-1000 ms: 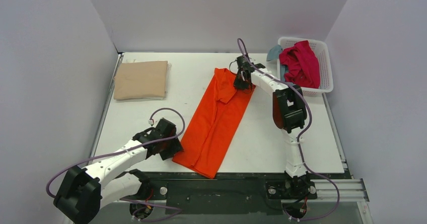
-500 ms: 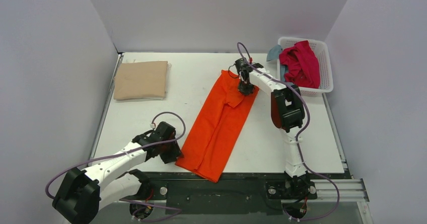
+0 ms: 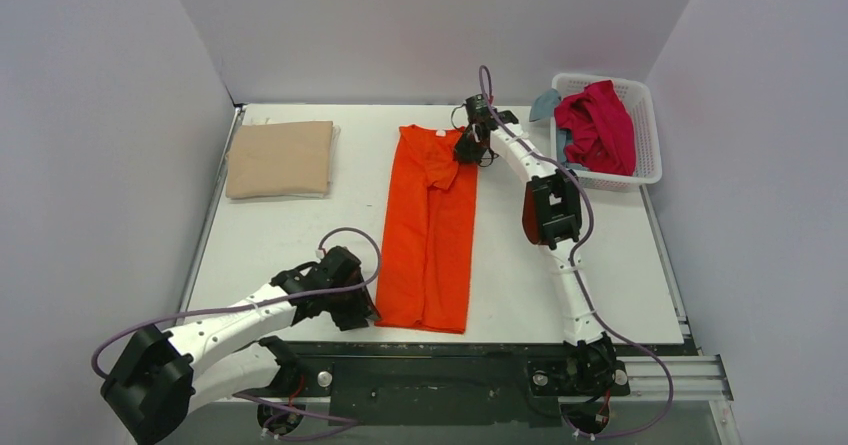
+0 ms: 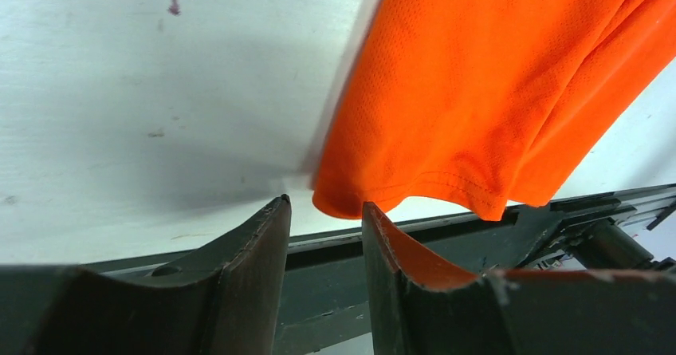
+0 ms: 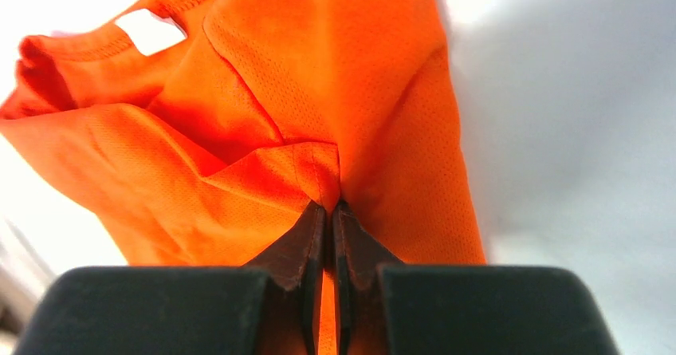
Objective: Fold and stack the t-shirts
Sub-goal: Rotate the tshirt 90 degrees, then grab the bottom of the folded rectangular tshirt with both arms
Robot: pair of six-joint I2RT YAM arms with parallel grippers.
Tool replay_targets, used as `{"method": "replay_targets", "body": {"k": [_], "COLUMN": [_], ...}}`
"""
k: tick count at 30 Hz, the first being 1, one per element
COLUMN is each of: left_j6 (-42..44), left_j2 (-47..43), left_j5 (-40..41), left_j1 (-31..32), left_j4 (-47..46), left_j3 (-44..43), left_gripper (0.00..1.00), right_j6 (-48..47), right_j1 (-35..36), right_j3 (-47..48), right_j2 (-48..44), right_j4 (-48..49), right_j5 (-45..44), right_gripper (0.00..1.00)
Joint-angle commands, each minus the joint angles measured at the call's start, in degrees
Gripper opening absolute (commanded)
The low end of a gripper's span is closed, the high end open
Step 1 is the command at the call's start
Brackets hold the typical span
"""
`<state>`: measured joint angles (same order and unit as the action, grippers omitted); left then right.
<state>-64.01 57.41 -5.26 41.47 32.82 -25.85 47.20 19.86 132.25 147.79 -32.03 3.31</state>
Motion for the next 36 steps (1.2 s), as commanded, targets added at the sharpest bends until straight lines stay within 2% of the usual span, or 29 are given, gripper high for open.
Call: {"method": "replay_targets", "body": {"k": [1,6,8,14,16,18,19,21,24,29,34,36], "left_j6": [-2.6,-2.6,-2.8,-2.0,-1.0,-0.3,0.2,0.5,0.8,1.2,1.0,0.7], "left_j2": [3.8,7.1,7.0,2.2,0.4,-1.5,-2.1,-3.7,-5.5,-7.5,-7.2,-7.2], "left_j5": [-2.4,-1.3,-0.4,2.8,4.4,4.7,4.7,5.8,5.4,3.2,1.5,1.1], "left_j1": [0.8,1.4,1.5,1.6,1.6,1.7,1.7,1.7,2.0,2.4,2.9,3.1], "left_j4": [-7.1,-7.3,-6.7,-3.8,-2.5,-2.1,-2.8,-3.9,-4.6,-8.7,-11.6,-13.3], "left_j3": [0.0,-1.3,-1.6,-2.3,-2.6,-2.4,-2.2,-1.0,0.9,4.8,6.5,7.2], "left_gripper": [0.47,0.46,0.46,0.46,0.46,0.47,0.47,0.48,0.48,0.51,0.51,0.51], "right_j6": [4.6,6.8,5.7,1.5,1.5,1.8,0.9,-1.3,-3.3,-3.3,1.1,3.5], "right_j1": [0.8,0.4,0.0,-1.7,-2.5,-3.3,-3.4,-3.4,-3.1,0.0,11.5,16.8], "right_j3": [1.3,0.9,0.2,-3.2,-5.0,-9.2,-12.8,-19.2,-31.1,-60.3,-84.9,-90.7], "right_j2": [6.5,5.9,4.2,-9.2,-14.4,-20.8,-23.0,-30.0,-42.8,-61.3,-75.7,-79.2], "right_j4": [5.9,10.9,11.2,11.8,14.1,15.9,16.0,15.2,13.0,11.5,14.6,15.1], "right_j5": [8.7,8.5,7.3,3.4,6.3,8.6,8.2,6.7,4.7,0.7,-1.7,-2.6], "right_gripper": [0.00,0.00,0.05,0.13,0.24,0.40,0.50,0.54,0.57,0.60,0.63,0.65]}}
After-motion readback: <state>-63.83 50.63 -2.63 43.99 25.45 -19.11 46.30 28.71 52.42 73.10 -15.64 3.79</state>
